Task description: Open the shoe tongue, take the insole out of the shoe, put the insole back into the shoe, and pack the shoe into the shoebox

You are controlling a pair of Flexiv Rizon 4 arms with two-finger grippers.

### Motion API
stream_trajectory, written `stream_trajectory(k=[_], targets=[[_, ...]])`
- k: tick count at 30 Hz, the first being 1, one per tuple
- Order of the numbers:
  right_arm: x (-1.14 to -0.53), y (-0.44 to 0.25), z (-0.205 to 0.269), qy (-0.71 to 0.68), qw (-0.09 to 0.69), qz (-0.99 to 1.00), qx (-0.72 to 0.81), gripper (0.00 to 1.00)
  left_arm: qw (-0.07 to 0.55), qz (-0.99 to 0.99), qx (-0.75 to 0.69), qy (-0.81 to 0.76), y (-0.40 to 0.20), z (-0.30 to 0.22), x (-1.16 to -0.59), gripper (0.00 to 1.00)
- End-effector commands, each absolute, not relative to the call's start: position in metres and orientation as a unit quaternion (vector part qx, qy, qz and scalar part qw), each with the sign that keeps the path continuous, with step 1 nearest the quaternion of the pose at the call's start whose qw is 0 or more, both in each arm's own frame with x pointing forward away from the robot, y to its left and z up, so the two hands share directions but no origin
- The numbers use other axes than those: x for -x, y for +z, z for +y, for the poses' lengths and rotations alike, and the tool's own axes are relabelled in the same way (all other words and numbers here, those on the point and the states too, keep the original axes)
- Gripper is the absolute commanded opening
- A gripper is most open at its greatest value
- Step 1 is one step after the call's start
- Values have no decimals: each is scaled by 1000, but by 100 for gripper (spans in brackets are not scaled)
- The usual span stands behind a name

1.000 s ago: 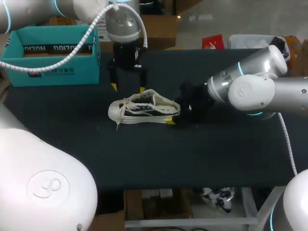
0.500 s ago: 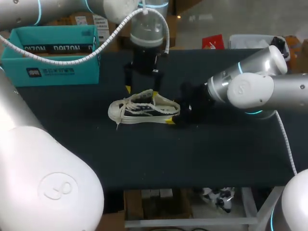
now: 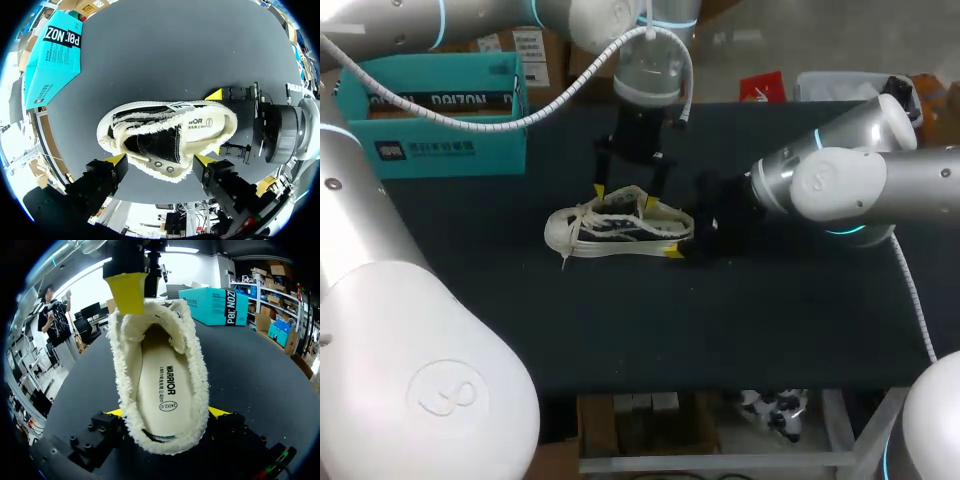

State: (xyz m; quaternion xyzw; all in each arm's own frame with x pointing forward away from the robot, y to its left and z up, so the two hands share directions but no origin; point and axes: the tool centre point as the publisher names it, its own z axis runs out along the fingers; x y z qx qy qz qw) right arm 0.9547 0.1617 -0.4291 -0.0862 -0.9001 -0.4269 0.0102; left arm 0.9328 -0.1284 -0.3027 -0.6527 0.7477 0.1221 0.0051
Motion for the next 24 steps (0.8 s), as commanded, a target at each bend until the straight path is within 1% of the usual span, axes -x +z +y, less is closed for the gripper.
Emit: stream_trajectory(k=[1, 3, 4, 5, 6, 7, 9, 10, 12, 13, 14, 24], targets=[[-954, -435, 164, -428, 11, -899, 85, 0, 7, 742, 655, 138, -311, -131, -936, 84], [-954, -435, 164, -428, 11, -899, 85, 0, 7, 739, 658, 142, -313, -131, -936, 80], [-954, -435, 164, -428, 11, -899, 85, 0, 8, 736, 662, 143, -314, -131, -936, 74], [-954, -435, 164, -428, 11, -899, 85, 0, 10, 735, 663, 144, -314, -131, -937, 65], [-954, -435, 164, -428, 11, -899, 85, 0, 9, 734, 663, 144, -314, -130, -937, 51], [-954, -435, 164, -428, 11, -899, 85, 0, 8, 731, 667, 143, -315, -130, -937, 40], [-954, -435, 164, -428, 11, -899, 85, 0, 8, 729, 669, 143, -315, -128, -939, 33], [-954, -435, 164, -428, 11, -899, 85, 0, 7, 727, 671, 142, -315, -127, -939, 26], [-954, -435, 164, -428, 11, -899, 85, 0, 6, 726, 673, 141, -315, -126, -940, 15], [-954, -435, 164, -428, 11, -899, 85, 0, 6, 725, 675, 140, -315, -126, -940, 11], [-954, -435, 164, -428, 11, -899, 85, 0, 6, 725, 675, 139, -315, -125, -940, 0], [-954, -435, 164, -428, 11, -899, 85, 0, -2, 737, 673, 62, -301, -106, -932, 0]])
